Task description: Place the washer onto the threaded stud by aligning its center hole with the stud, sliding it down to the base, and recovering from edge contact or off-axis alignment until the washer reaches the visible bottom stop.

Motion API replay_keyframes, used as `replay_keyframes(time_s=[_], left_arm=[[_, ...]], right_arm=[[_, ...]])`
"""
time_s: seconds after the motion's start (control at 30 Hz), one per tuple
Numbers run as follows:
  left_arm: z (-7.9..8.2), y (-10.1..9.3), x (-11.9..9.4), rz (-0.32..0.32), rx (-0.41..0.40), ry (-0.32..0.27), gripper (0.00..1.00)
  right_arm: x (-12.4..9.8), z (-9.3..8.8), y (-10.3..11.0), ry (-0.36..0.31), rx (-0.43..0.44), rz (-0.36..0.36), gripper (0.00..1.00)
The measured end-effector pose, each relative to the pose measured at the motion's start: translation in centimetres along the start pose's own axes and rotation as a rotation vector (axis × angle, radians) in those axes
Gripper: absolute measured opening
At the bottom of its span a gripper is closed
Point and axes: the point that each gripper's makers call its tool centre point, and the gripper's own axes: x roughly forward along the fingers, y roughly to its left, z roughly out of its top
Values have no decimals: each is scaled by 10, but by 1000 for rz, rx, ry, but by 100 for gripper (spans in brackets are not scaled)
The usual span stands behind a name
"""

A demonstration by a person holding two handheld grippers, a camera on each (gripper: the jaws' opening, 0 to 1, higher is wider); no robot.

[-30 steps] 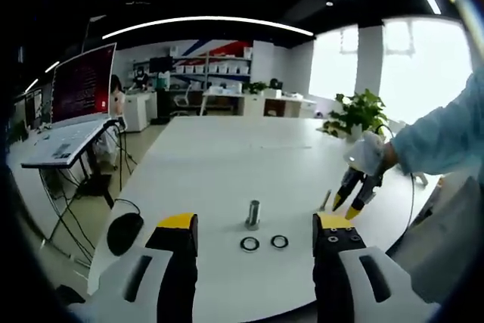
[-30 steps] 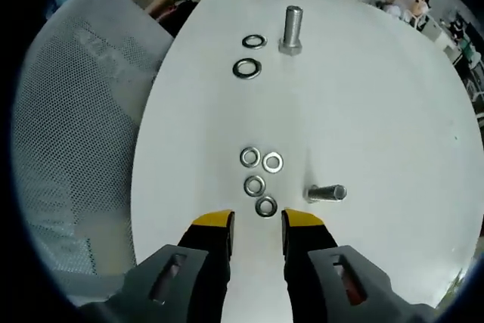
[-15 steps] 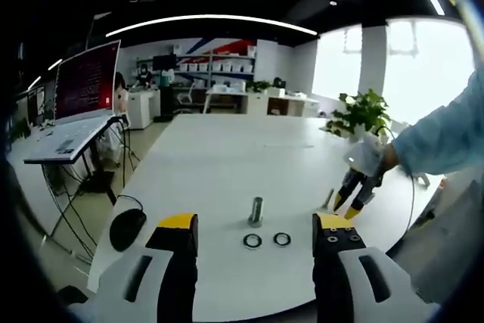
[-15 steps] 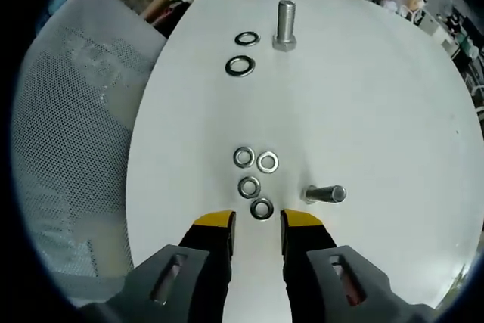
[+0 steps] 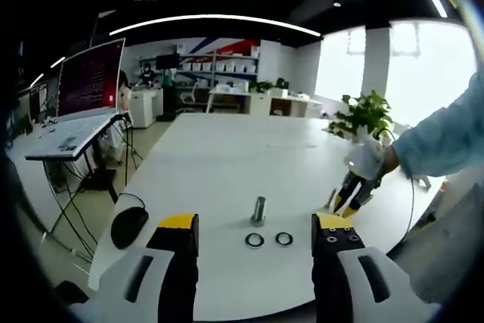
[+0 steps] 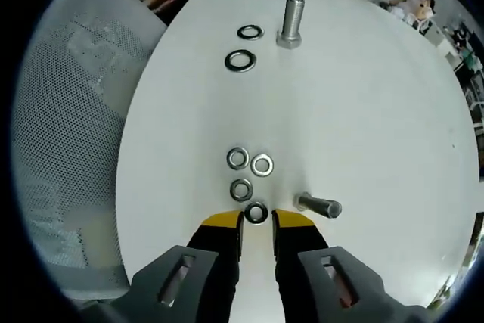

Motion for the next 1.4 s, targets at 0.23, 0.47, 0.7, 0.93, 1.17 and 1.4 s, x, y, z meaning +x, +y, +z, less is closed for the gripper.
replay_keyframes(time_s=[0.23,0.47,0.7,0.93,1.17,1.4], left_arm=[[1,1,0,6,-5,-2,59],[1,2,0,10,-6,-4,59],[4,1,0,7,-12,-15,59],[8,0,0,10,-28,-37,59],[10,-1,0,9,-32,-44,58],[11,-1,0,8,-30,-48,58]], right_arm=[[0,-2,-1,2,15,-19,14],[0,-2,-2,4,5,-33,14],[-9,-4,-2,-8,25,-34,14],[-19,-10,-4,-15,46,-40,14],[-30,-11,-7,-39,80,-56,14],[-39,-10,-6,-61,97,-72,14]])
